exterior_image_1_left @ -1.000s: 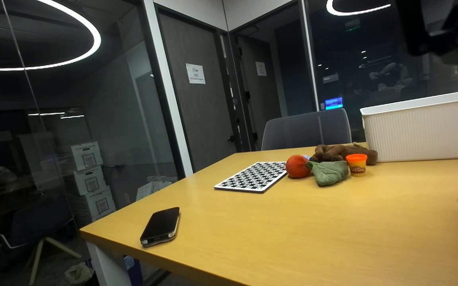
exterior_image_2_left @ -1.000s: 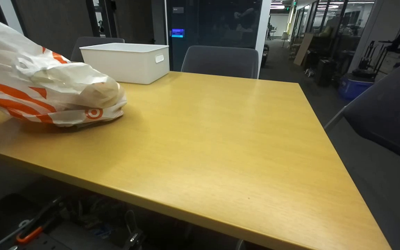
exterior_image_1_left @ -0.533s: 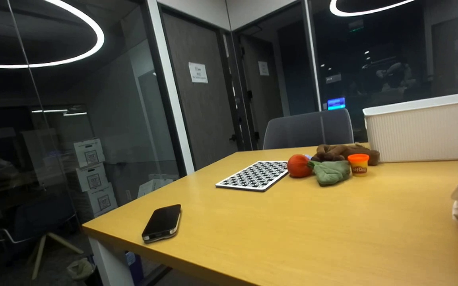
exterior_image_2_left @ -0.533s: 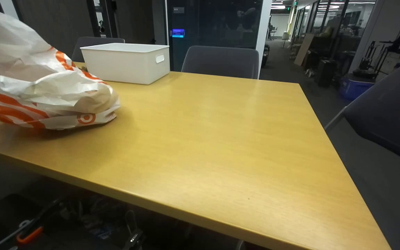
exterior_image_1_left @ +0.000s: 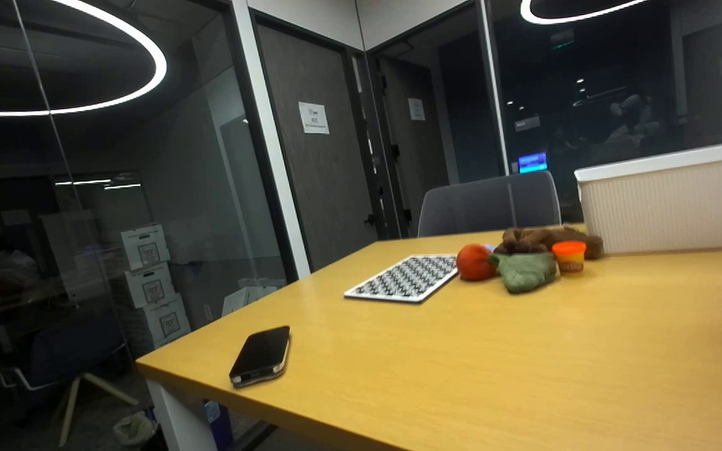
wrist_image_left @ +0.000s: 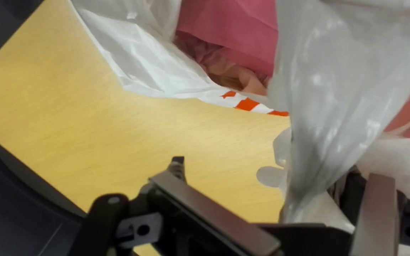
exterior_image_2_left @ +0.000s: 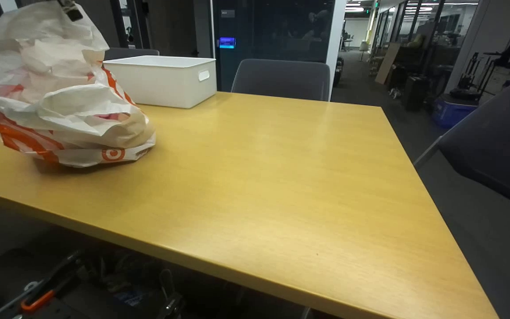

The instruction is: Put the clothing into the plastic bag and pick it up

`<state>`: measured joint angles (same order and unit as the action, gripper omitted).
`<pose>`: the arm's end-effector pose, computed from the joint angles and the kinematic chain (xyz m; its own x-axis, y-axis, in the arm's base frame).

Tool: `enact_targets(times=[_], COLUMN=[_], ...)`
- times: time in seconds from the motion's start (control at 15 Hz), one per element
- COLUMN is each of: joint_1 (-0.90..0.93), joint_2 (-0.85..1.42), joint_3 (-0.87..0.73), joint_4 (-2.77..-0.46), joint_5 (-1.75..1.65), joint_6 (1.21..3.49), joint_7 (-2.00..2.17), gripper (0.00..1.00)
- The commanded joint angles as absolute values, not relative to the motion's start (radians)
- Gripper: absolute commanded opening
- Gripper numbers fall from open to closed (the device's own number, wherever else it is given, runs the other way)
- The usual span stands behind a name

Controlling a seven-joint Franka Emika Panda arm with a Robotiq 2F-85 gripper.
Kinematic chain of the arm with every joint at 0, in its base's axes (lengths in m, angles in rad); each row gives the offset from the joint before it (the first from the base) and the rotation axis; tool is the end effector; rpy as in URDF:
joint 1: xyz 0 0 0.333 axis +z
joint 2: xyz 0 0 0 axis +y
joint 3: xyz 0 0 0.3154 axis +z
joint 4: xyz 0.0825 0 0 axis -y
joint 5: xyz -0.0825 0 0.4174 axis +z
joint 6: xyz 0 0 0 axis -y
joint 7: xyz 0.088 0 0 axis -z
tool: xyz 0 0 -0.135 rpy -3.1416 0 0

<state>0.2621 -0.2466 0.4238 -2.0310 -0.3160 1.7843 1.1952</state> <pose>0.4180 0.3122 0.5133 0.8557 -0.3767 0.3547 -0.4580 -0.8704 0.1805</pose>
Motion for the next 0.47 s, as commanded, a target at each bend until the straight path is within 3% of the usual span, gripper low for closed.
enact_targets(times=[0.0, 0.2, 0.27, 0.33, 0.4], joint_1=[0.223, 0.168, 0.24, 0.149, 0.146], joint_2=[-0.351, -0.384, -0.389, -0.349, -0.359], joint_3=[0.262, 0.139, 0.031, 0.173, 0.132], joint_4=[-2.092, -2.086, -2.078, -2.059, -2.059], joint_5=[-0.17, -0.051, -0.029, -0.068, -0.042], joint_6=[1.95, 1.967, 1.956, 1.933, 1.933], joint_7=[0.976, 0.757, 0.669, 0.777, 0.711], gripper=[1.0, 1.0, 1.0, 1.0, 1.0])
